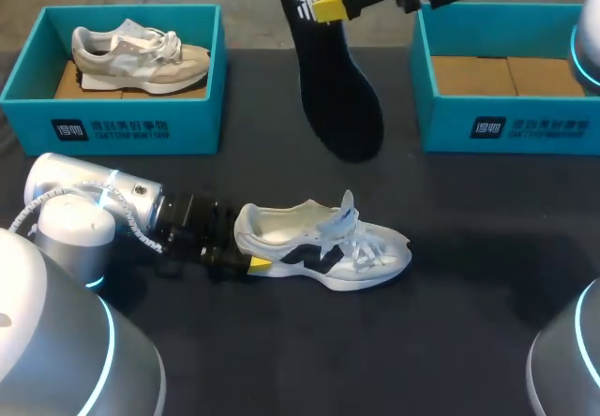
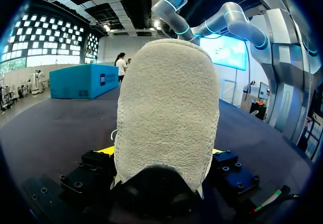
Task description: Take the shoe out of the shoebox, open the shoe tongue, remove and reinsert the insole, then place the shoe into the shoebox
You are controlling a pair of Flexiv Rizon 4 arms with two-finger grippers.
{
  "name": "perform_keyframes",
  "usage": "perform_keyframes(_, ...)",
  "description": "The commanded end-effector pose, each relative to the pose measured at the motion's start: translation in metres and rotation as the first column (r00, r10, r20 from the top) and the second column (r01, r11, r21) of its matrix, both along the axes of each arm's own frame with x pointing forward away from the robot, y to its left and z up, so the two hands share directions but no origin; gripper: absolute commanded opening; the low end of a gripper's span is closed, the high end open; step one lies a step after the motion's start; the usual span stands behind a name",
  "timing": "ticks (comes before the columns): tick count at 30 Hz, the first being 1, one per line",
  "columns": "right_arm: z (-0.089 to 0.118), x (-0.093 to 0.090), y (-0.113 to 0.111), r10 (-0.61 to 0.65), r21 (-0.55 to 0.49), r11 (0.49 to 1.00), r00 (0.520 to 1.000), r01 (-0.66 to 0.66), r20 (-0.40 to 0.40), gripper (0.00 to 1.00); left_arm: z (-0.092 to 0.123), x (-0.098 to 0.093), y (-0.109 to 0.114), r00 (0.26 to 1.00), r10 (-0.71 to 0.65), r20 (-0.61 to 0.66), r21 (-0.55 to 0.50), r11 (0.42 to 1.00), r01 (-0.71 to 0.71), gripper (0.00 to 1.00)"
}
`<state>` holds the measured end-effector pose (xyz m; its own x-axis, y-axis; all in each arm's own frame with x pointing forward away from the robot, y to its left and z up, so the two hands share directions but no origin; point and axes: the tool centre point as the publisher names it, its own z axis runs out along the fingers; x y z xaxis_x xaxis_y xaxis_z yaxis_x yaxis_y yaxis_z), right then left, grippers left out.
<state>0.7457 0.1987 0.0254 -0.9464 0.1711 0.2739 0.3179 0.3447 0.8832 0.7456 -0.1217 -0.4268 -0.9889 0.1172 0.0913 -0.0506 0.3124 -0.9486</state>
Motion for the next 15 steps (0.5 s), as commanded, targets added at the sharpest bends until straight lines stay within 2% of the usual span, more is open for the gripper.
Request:
perform_keyframes(1,0.009,-0.025,-0.016,-0.010,0.027,1.000,1.000,0.011,-0.018,0.00,-0.002,0.000,-0.001,1.000,0.001,0.000,0.001,1.000,-0.001,0.00)
perform_keyframes(8,0.026,-0.052,-0.029,-0.009,0.085,0.996,0.998,0.014,-0.066,0.00,-0.002,0.000,-0.001,1.000,0.001,0.000,0.001,1.000,-0.001,0.00)
perform_keyframes(15,0.055,-0.080,-0.040,-0.005,0.112,0.994,0.995,0.016,-0.101,0.00,-0.002,0.000,-0.001,1.000,0.001,0.000,0.001,1.000,-0.001,0.00)
